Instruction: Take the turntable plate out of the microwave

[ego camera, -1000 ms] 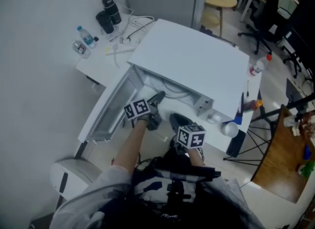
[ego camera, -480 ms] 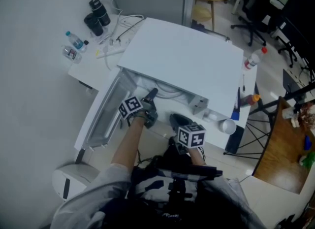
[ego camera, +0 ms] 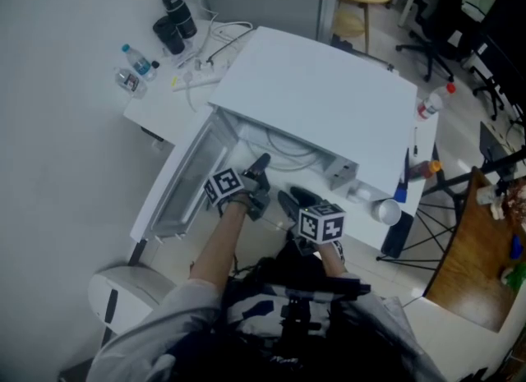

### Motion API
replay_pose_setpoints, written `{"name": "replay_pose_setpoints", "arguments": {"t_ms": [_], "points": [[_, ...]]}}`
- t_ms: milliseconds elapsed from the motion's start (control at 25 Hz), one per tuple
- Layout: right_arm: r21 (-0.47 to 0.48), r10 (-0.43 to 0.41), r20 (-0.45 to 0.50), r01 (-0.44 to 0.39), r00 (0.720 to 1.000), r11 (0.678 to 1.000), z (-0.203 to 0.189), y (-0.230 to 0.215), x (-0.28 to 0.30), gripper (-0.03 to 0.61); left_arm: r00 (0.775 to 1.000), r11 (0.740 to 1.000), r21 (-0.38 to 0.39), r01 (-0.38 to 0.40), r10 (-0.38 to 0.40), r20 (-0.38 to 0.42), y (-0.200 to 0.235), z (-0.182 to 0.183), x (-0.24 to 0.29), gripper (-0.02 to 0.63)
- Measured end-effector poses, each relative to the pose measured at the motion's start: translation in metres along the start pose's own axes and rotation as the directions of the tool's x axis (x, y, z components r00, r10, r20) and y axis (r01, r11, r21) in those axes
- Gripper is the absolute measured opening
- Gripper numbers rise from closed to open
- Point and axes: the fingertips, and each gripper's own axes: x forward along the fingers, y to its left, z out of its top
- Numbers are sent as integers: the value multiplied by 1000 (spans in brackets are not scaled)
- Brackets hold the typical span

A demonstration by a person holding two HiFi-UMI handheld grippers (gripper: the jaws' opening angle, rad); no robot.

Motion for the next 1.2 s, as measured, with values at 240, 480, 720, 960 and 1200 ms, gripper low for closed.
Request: {"name": "replay_pose_setpoints", "arguments": {"t_ms": [240,480,720,960,1200], "points": [[100,51,-6,-50,999,994,-5,3,1,238,1000,1000,-2,28,-28,3,-6,-12,-23,48],[268,85,106,-110,991,957,18,1,5,238,999,999,-5,44,-44,17,3,-16,-44,48],[353,39,150,-91,988,931,21,-11,10,239,999,999,19,51,-51,5,2,-18,-59,48],[447,10,247,-123,969,886,36,-26,14,238,995,995,33,96,-96,-5,-5,-20,-63,48],[479,-26,293,-123,956,869,37,-40,16,99,992,992,25,122,-121,-30,-6,-33,-71,48]]}}
